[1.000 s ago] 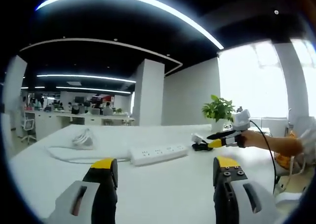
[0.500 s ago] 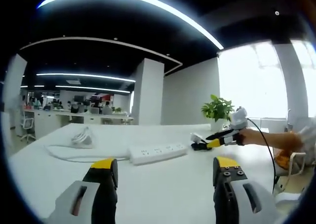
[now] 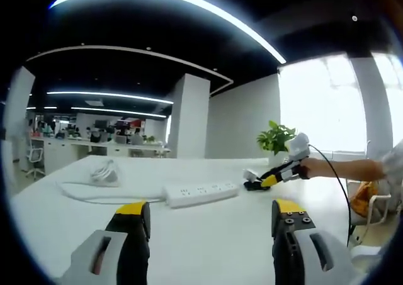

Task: Straighten the power strip on the desk, plug the charger into it

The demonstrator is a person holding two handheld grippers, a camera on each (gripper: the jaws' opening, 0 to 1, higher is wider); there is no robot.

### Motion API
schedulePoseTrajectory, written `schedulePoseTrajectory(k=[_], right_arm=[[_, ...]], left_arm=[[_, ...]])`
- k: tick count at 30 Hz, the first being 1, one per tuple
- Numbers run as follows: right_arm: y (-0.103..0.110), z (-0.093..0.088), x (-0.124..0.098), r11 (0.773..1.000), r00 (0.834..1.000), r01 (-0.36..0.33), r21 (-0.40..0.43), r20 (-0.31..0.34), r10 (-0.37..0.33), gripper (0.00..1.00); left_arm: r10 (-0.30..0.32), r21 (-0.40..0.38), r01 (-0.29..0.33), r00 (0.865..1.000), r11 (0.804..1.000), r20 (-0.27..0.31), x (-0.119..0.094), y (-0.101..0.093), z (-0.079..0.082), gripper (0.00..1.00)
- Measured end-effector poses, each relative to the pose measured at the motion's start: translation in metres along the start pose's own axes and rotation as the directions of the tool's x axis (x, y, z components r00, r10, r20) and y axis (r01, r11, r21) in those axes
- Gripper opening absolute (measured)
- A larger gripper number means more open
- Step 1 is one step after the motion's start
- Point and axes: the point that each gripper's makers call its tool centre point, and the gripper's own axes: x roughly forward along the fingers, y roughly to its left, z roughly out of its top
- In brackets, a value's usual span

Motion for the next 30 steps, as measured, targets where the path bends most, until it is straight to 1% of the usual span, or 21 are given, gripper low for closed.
schedulePoseTrajectory(k=[2, 4, 10, 12, 16, 19, 22, 27, 30], right_arm=[[0.0, -0.004, 0.003, 1.0, 0.999, -0.019, 0.011, -0.037, 0.02, 0.49], [0.0, -0.004, 0.005, 1.0, 0.998, -0.026, 0.011, -0.05, 0.026, 0.49], [-0.001, -0.009, 0.006, 1.0, 0.993, -0.03, -0.009, -0.112, 0.028, 0.48], [-0.001, -0.011, 0.006, 0.999, 0.991, -0.033, -0.007, -0.133, 0.032, 0.46], [-0.002, -0.011, 0.006, 0.999, 0.985, -0.035, -0.03, -0.172, 0.029, 0.44], [0.0, -0.012, 0.007, 0.999, 0.98, -0.041, -0.036, -0.195, 0.033, 0.41], [0.002, -0.011, 0.007, 0.998, 0.978, -0.05, -0.041, -0.206, 0.041, 0.4], [0.006, -0.014, 0.009, 0.996, 0.968, -0.069, -0.063, -0.245, 0.051, 0.38], [0.006, -0.013, 0.009, 0.995, 0.967, -0.066, -0.069, -0.252, 0.047, 0.34]], left_arm=[[0.0, 0.0, 0.0, 1.0, 1.0, 0.0, 0.0, 0.0, 0.0, 0.8], [0.001, 0.002, -0.001, 1.0, 1.0, 0.001, -0.001, 0.001, 0.001, 0.8], [0.003, 0.011, -0.003, 1.0, 1.0, -0.002, -0.004, 0.002, 0.003, 0.8], [0.002, 0.012, -0.002, 1.0, 1.0, -0.004, -0.004, 0.003, 0.003, 0.8], [0.004, 0.013, -0.004, 1.0, 1.0, -0.006, -0.006, 0.004, 0.003, 0.8], [0.004, 0.009, -0.004, 1.0, 1.0, -0.006, -0.008, 0.005, 0.002, 0.8], [0.01, 0.009, -0.01, 1.0, 1.0, -0.003, -0.009, 0.007, 0.004, 0.8], [0.016, 0.014, -0.016, 1.0, 1.0, 0.0, -0.01, 0.01, 0.006, 0.8], [0.016, 0.013, -0.016, 1.0, 1.0, 0.003, -0.01, 0.011, 0.008, 0.8]])
